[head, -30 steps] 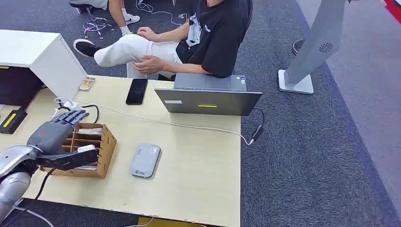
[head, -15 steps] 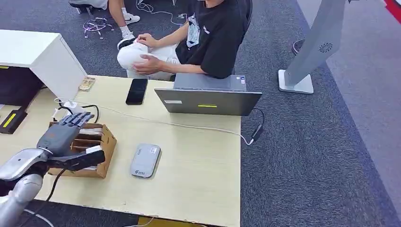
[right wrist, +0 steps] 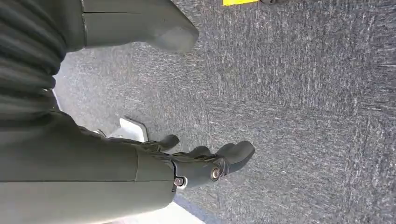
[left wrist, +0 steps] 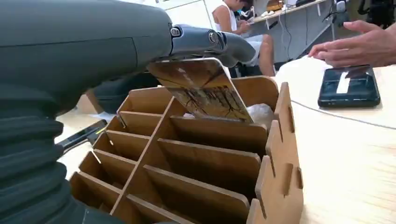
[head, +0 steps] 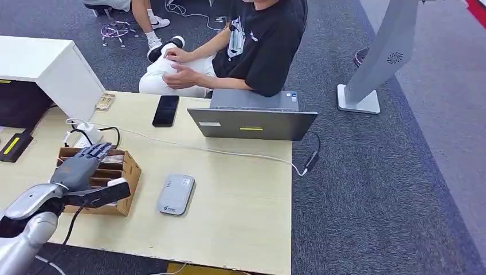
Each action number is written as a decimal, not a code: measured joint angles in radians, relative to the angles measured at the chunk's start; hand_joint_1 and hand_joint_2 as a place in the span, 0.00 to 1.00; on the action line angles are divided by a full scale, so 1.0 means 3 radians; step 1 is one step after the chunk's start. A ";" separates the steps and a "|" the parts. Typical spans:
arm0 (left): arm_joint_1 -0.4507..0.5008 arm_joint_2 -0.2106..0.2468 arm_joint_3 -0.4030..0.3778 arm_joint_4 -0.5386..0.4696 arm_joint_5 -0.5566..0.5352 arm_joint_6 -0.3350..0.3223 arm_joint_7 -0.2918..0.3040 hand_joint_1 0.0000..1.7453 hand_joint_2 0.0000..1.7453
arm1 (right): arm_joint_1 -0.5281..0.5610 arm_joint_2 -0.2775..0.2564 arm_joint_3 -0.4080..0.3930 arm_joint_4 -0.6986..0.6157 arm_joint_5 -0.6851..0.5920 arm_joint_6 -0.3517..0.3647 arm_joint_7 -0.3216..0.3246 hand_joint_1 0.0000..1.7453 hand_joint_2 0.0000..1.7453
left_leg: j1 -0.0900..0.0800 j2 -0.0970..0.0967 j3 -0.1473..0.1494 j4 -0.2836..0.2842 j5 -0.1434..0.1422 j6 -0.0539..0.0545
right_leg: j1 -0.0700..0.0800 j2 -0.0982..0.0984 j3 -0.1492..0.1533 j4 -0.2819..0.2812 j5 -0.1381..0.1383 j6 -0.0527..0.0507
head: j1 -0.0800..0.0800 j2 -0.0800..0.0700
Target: Pass the card to the sensor for recognition and then transmit it.
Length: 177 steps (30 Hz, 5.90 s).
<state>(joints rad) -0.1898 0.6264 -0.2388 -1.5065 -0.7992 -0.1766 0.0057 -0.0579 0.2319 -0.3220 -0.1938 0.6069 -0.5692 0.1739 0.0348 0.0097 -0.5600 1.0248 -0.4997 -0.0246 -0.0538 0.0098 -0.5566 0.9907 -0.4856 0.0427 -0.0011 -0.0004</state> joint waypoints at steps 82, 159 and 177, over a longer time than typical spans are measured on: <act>-0.0956 -0.0778 0.0622 0.0378 -0.0860 0.1185 0.0423 1.00 1.00 | -0.0034 0.0027 -0.0161 0.0000 0.0243 -0.0072 0.0013 0.00 1.00 | 0.0000 -0.0006 0.0001 0.0000 0.0002 0.0000 | 0.0000 -0.0004 0.0003 0.0001 0.0001 0.0000 | 0.0000 0.0000; 0.0889 -0.2735 0.5633 -0.1424 -0.2021 -0.0038 -0.1321 0.00 1.00 | 0.0041 0.0127 -0.0539 0.0000 0.0219 -0.0083 -0.0015 0.00 1.00 | -0.0001 -0.0010 0.0001 -0.0003 -0.0013 0.0003 | -0.0001 -0.0012 0.0010 -0.0003 -0.0014 0.0002 | 0.0003 0.0000; 0.0650 -0.2988 0.5910 0.1958 -0.2153 0.0959 -0.0050 0.00 1.00 | 0.0018 0.0130 -0.0488 0.0000 0.0523 -0.0112 -0.0056 0.00 1.00 | -0.0004 -0.0016 0.0009 -0.0003 -0.0013 0.0004 | -0.0004 -0.0019 0.0020 -0.0005 -0.0015 0.0004 | 0.0003 0.0000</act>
<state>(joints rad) 0.0052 -0.2700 1.5343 -0.9191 -1.4450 0.1111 -0.0092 -0.0524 0.2708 -0.4684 -0.1938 0.7637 -0.6027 0.1572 0.0335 0.0048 -0.5572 1.0239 -0.5035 -0.0234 -0.0549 0.0040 -0.5506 0.9891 -0.4900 0.0440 -0.0004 -0.0004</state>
